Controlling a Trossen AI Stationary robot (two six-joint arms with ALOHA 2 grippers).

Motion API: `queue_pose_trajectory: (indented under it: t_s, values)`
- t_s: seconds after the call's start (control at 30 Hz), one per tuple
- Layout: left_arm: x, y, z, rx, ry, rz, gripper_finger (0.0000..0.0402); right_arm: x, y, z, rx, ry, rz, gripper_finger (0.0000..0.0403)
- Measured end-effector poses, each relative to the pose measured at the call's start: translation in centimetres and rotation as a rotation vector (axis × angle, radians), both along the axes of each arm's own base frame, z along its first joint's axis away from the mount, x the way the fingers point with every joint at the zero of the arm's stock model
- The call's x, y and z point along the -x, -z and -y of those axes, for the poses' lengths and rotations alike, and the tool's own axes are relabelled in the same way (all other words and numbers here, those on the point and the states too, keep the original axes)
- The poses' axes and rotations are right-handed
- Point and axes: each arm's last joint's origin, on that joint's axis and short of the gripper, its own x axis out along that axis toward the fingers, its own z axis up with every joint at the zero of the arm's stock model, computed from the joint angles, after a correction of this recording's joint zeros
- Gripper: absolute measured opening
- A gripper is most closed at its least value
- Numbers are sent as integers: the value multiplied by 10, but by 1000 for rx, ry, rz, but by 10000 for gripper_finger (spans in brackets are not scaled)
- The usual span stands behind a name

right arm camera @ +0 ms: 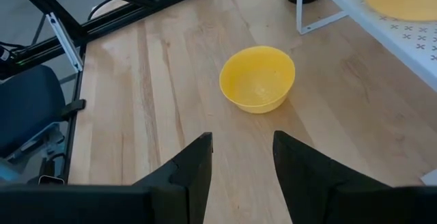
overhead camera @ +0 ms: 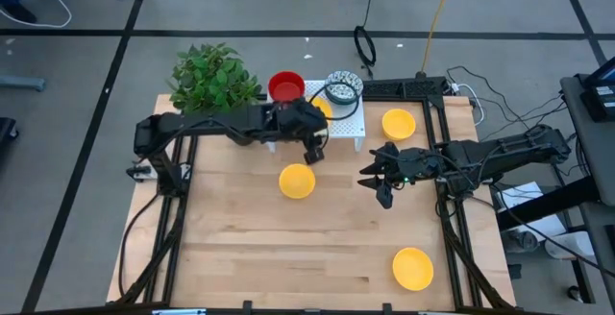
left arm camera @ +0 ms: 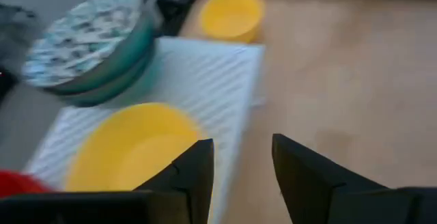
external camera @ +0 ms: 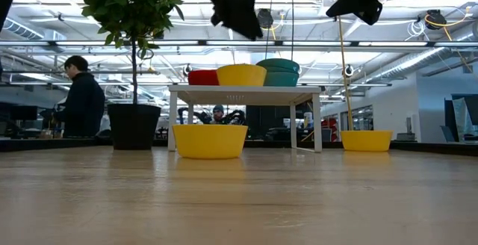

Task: Pick & Place Mini bowls
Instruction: Stack the yellow bowl on the yellow bowl on the shelf

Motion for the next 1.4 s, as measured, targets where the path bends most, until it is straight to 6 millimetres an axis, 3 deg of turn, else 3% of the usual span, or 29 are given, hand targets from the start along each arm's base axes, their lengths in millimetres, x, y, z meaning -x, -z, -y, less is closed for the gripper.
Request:
queue_pose_trajectory:
  t_s: [0.13,0.4,0.6,0.8,0.97,1.2,1.4]
  values:
    - [-3,-2,29,175,47,60,155,0,0,0,1,-1,-1,141]
    - [5,10,100,302,168,-83,155,0,0,0,40,-28,-3,141]
    - [14,14,131,381,114,-131,155,0,0,0,50,-34,-2,141]
    - [20,18,140,412,16,-161,167,0,0,0,65,-45,-3,141]
    - [27,27,149,378,78,-246,191,0,0,0,68,-47,-3,141]
    - [36,55,155,245,214,-372,193,0,0,0,68,-47,-3,141]
    - [42,95,144,106,252,-443,191,0,0,0,68,-47,-2,141]
